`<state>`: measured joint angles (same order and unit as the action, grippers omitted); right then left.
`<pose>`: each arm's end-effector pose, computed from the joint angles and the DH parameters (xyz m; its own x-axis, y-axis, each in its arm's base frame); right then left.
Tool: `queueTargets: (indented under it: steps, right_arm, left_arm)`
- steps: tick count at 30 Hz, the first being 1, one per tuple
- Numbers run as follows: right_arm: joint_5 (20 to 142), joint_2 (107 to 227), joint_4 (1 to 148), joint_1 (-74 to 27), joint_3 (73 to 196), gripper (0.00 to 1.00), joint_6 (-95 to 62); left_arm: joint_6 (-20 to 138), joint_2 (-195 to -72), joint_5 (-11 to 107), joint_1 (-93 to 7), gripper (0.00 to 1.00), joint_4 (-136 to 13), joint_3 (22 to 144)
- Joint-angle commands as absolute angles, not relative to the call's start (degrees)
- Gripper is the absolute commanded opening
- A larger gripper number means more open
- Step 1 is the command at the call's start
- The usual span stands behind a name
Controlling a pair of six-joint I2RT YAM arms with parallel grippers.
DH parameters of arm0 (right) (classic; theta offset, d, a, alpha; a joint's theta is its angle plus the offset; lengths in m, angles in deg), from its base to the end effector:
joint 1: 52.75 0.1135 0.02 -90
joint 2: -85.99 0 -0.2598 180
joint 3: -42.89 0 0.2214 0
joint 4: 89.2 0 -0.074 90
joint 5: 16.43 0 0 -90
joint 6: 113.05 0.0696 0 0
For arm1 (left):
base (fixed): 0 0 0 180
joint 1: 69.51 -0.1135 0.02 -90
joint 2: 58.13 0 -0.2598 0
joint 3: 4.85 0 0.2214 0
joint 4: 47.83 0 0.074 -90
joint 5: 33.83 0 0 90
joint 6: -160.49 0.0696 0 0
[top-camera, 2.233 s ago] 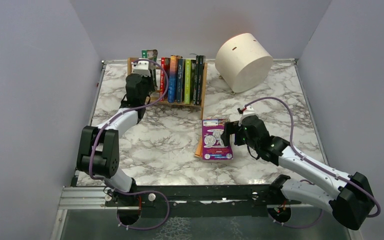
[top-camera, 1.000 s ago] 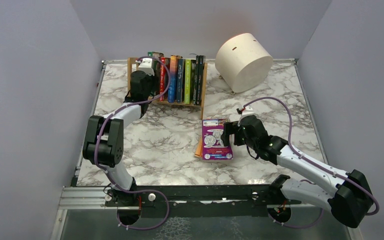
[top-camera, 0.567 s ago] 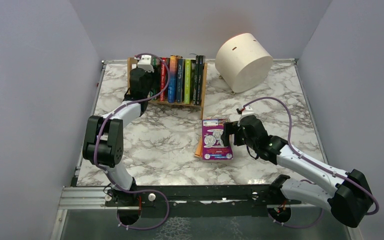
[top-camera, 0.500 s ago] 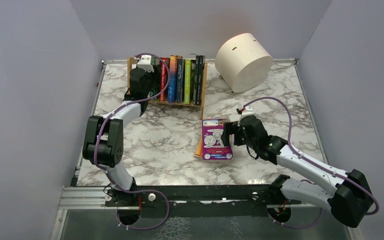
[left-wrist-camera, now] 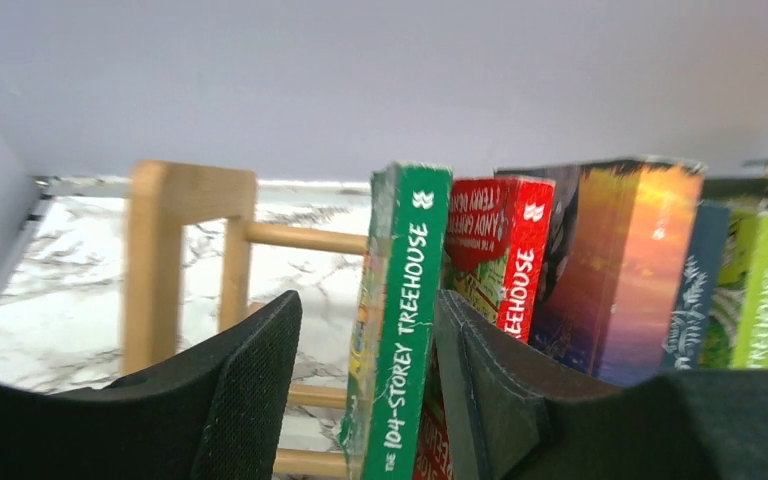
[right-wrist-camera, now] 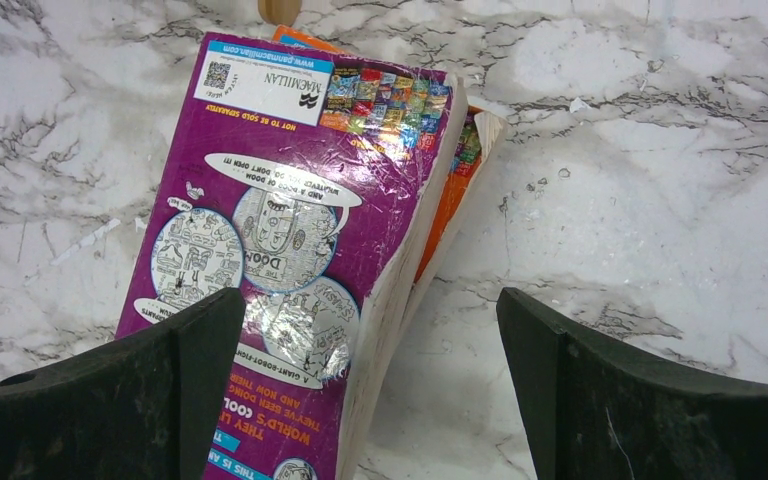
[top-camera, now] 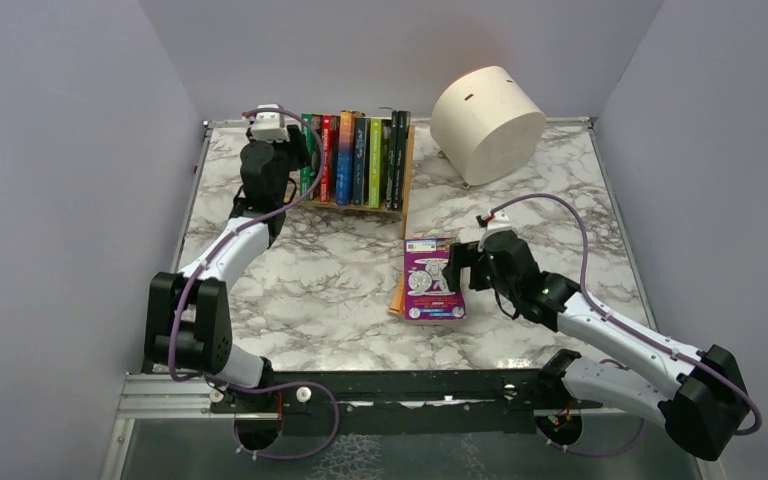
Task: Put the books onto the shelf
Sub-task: Place the book on the shelf, then pick up the book from the center of the board.
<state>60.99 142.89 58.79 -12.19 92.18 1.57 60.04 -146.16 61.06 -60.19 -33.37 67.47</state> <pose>0.1670 0.1230 0.2113 -0.6517 -0.0226 -0.7581 -0.2592 0.9460 0.1946 0.3636 -0.0537 0.3101 -0.0352 -0.1774 -0.9835 0.0721 0.9811 -0.1795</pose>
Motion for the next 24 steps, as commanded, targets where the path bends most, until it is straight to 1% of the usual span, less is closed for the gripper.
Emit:
queueTargets:
  steps: [1, 6, 8, 11, 15, 20, 24]
  right_arm:
    - [58.66, 141.28, 58.49, -11.88, 92.97, 0.96, 2.26]
    - [53.73, 141.84, 54.27, -11.90, 94.34, 0.97, 4.96]
    - [50.61, 142.86, 51.48, -11.94, 95.26, 0.98, 6.68]
    - [46.88, 143.55, 48.38, -11.98, 95.87, 0.99, 8.58]
    - [44.24, 142.38, 46.17, -12.04, 95.60, 0.99, 10.44]
    - [41.74, 140.95, 43.81, -12.06, 95.62, 1.00, 12.98]
    - [41.95, 143.76, 42.89, -12.23, 96.39, 1.00, 13.83]
  left_arm:
    - [57.65, -136.55, 68.24, -60.55, 0.45, -32.01, 63.62]
    - [50.09, -128.50, 62.54, -58.99, 0.45, -38.02, 60.14]
    - [48.57, -126.48, 58.67, -56.48, 0.45, -41.93, 59.01]
    - [48.14, -123.25, 58.49, -50.44, 0.46, -47.09, 56.35]
    - [46.16, -118.89, 57.76, -44.32, 0.59, -48.99, 50.73]
    - [41.46, -115.32, 53.06, -41.57, 0.67, -48.41, 44.36]
    - [39.23, -114.79, 52.39, -39.12, 0.70, -48.06, 40.77]
